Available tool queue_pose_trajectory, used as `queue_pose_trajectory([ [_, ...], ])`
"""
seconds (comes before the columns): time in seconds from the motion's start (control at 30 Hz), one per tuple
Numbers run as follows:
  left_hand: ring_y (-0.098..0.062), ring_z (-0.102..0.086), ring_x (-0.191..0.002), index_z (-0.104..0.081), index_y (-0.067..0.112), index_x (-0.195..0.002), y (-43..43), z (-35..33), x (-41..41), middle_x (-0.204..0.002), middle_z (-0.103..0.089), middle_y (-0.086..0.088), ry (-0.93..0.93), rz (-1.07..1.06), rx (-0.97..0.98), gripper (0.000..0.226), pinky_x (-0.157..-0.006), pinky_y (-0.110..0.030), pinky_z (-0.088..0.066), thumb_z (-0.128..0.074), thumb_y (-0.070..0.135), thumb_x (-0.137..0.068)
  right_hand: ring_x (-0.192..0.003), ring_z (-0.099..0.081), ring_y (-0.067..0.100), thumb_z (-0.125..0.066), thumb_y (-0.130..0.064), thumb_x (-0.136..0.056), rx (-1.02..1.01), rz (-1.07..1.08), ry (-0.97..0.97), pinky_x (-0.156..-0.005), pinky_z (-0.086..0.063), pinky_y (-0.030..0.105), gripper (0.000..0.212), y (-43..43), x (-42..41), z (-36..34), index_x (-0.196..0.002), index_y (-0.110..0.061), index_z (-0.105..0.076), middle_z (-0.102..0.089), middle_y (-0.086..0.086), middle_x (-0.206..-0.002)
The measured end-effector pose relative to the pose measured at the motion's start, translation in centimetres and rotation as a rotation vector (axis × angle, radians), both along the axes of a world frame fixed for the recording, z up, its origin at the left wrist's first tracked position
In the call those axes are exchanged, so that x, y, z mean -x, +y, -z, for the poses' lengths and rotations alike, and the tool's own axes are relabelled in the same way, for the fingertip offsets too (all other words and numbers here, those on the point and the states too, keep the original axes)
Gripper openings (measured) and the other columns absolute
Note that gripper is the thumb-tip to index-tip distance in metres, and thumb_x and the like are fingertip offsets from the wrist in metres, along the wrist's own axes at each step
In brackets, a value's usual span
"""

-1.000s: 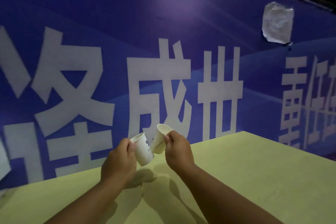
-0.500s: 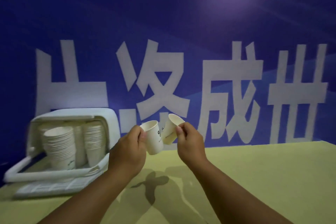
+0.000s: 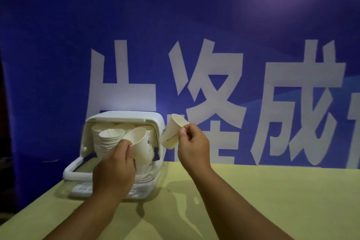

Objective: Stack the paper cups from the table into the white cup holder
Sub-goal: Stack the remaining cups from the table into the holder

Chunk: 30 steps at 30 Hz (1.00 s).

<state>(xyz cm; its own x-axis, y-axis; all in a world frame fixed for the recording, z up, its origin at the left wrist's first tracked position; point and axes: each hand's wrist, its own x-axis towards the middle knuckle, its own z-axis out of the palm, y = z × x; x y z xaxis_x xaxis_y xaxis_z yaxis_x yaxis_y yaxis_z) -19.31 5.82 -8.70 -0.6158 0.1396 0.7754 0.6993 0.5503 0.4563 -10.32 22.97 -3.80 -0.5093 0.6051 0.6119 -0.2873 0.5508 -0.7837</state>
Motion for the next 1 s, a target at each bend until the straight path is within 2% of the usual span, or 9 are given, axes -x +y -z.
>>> queue_pose_trajectory([
  [0.1,-0.007,-0.049,-0.067,-0.044,0.031,-0.085,-0.7,0.8,0.7,-0.076,-0.054,0.010,-0.058,-0.067,0.199,0.023,-0.054,-0.027,-0.033,-0.037,0.040,-0.105,-0.077,-0.059,0.011,-0.055,-0.027,-0.100,0.017,0.004,0.028,-0.060,-0.048,0.019,0.016,-1.0,1.6,0.0,-0.084,-0.023,-0.058,-0.060,-0.006,-0.081],
  [0.17,-0.007,-0.051,-0.070,-0.045,0.032,-0.086,-1.2,0.7,1.2,-0.080,-0.054,0.011,-0.082,-0.071,0.247,0.021,-0.057,-0.026,-0.038,-0.039,0.038,-0.106,-0.076,-0.058,0.011,-0.055,-0.027,-0.099,0.017,-0.001,0.044,-0.058,-0.047,0.016,0.016,-1.6,2.4,0.3,-0.083,-0.022,-0.057,-0.060,-0.005,-0.080],
  [0.4,-0.008,-0.054,-0.092,-0.056,0.034,-0.100,-1.8,0.5,1.5,-0.098,-0.055,0.012,-0.183,-0.071,0.394,0.016,-0.085,-0.031,-0.051,-0.042,0.038,-0.107,-0.088,-0.062,0.006,-0.055,-0.031,-0.101,-0.029,-0.095,-0.025,-0.066,-0.051,0.012,0.006,-3.6,4.0,2.3,-0.097,-0.029,-0.059,-0.062,-0.015,-0.095],
  [0.53,-0.010,-0.053,-0.095,-0.061,0.035,-0.100,-1.9,0.4,1.9,-0.099,-0.057,0.011,-0.183,-0.095,0.442,0.020,-0.095,-0.036,-0.049,-0.042,0.038,-0.106,-0.093,-0.061,0.008,-0.053,-0.032,-0.102,-0.113,-0.121,-0.089,-0.077,-0.054,0.018,0.007,-3.9,4.5,2.8,-0.105,-0.030,-0.059,-0.063,-0.012,-0.105],
  [0.67,-0.010,-0.053,-0.098,-0.062,0.036,-0.099,-2.2,0.6,2.2,-0.101,-0.058,0.012,-0.203,-0.062,0.459,0.022,-0.100,-0.038,-0.043,-0.042,0.038,-0.106,-0.088,-0.060,0.008,-0.053,-0.030,-0.102,-0.194,-0.121,-0.169,-0.083,-0.059,0.027,0.006,-3.9,5.1,3.3,-0.102,-0.030,-0.059,-0.061,-0.013,-0.099],
  [0.77,-0.010,-0.055,-0.096,-0.059,0.037,-0.098,-2.4,0.7,2.4,-0.098,-0.060,0.012,-0.217,-0.030,0.433,0.019,-0.099,-0.039,-0.044,-0.042,0.037,-0.106,-0.088,-0.059,0.008,-0.053,-0.030,-0.102,-0.257,-0.125,-0.214,-0.082,-0.056,0.022,0.005,-3.9,5.4,3.7,-0.103,-0.031,-0.058,-0.061,-0.013,-0.100],
  [0.87,-0.015,-0.061,-0.096,-0.052,0.042,-0.103,-2.9,0.9,2.8,-0.096,-0.065,0.012,-0.267,-0.029,0.301,0.004,-0.089,-0.042,-0.056,-0.050,0.039,-0.102,-0.088,-0.060,0.009,-0.052,-0.031,-0.103,-0.318,-0.143,-0.272,-0.080,-0.053,0.020,0.008,-4.0,5.8,3.9,-0.107,-0.030,-0.059,-0.063,-0.011,-0.103],
  [0.93,-0.018,-0.063,-0.089,-0.043,0.043,-0.099,-2.9,0.9,2.9,-0.090,-0.065,0.011,-0.286,-0.047,0.208,0.010,-0.077,-0.042,-0.059,-0.053,0.040,-0.100,-0.088,-0.060,0.010,-0.051,-0.030,-0.103,-0.362,-0.169,-0.318,-0.080,-0.054,0.021,0.010,-4.0,5.9,4.0,-0.109,-0.028,-0.060,-0.063,-0.010,-0.103],
  [1.0,-0.020,-0.064,-0.088,-0.039,0.043,-0.101,-2.9,1.0,2.9,-0.089,-0.065,0.009,-0.293,-0.021,0.146,0.013,-0.074,-0.045,-0.059,-0.052,0.045,-0.099,-0.089,-0.060,0.010,-0.051,-0.031,-0.103,-0.411,-0.197,-0.380,-0.081,-0.054,0.023,0.014,-4.0,6.0,4.1,-0.113,-0.027,-0.060,-0.063,-0.009,-0.105],
])
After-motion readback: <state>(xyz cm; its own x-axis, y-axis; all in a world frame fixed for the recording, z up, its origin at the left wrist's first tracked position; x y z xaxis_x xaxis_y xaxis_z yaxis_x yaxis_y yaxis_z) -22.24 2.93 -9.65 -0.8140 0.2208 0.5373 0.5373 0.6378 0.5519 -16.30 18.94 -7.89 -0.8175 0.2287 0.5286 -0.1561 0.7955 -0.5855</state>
